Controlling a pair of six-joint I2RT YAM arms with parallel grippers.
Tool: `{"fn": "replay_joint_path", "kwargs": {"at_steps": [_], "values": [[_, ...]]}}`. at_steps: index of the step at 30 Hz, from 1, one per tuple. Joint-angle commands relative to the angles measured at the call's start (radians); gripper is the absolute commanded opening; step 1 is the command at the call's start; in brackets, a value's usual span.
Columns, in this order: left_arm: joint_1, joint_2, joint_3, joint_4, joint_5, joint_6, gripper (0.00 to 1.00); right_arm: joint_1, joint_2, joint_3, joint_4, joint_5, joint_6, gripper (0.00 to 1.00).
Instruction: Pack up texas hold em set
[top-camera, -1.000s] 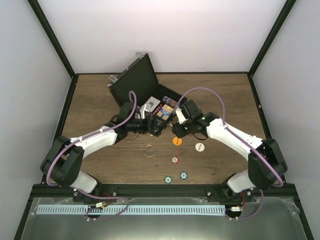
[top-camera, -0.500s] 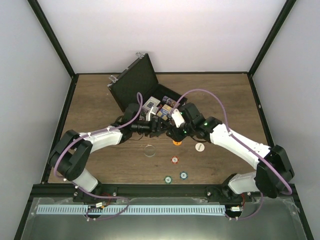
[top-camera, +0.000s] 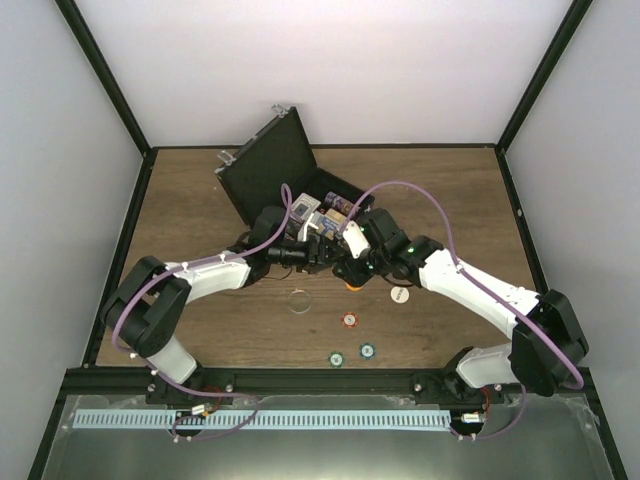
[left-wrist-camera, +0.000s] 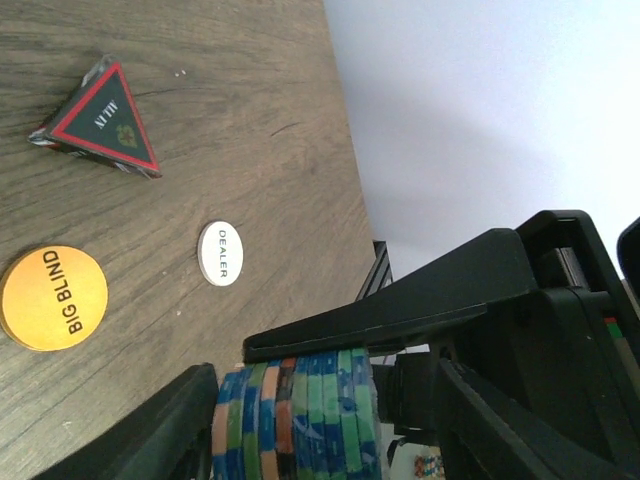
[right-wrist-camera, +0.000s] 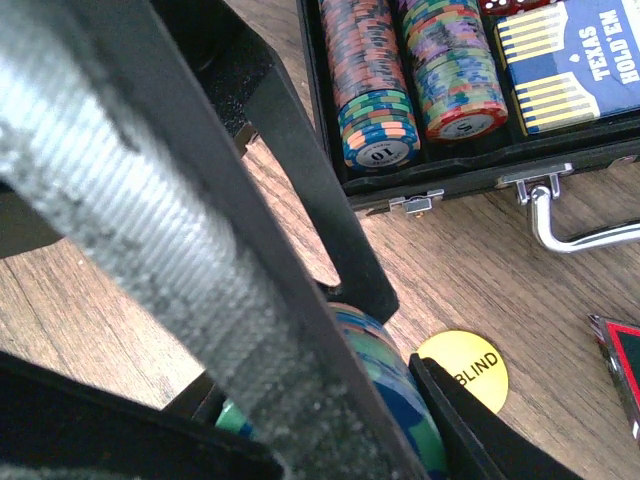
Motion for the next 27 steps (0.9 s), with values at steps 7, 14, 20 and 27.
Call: {"fn": "replay_joint_path", "kwargs": {"at_steps": [7, 14, 20, 27], "values": [[-0.040, 0.031, 0.030, 0.023, 0.075, 0.012, 0.38, 0.005, -0.013, 0.016, 0.099, 0.010, -0.003, 0.33], [-0.042, 0.030, 0.040, 0.017, 0.067, 0.014, 0.17, 0.005, -0.021, -0.004, 0.116, 0.016, 0.013, 0.35], [-0.034, -0.004, 0.102, -0.141, -0.037, 0.120, 0.04, 0.005, -0.073, -0.037, 0.144, 0.030, 0.042, 0.65], [0.045, -0.017, 0.320, -0.509, -0.320, 0.408, 0.04, -0.014, -0.174, -0.074, 0.170, 0.166, 0.144, 0.97]]}}
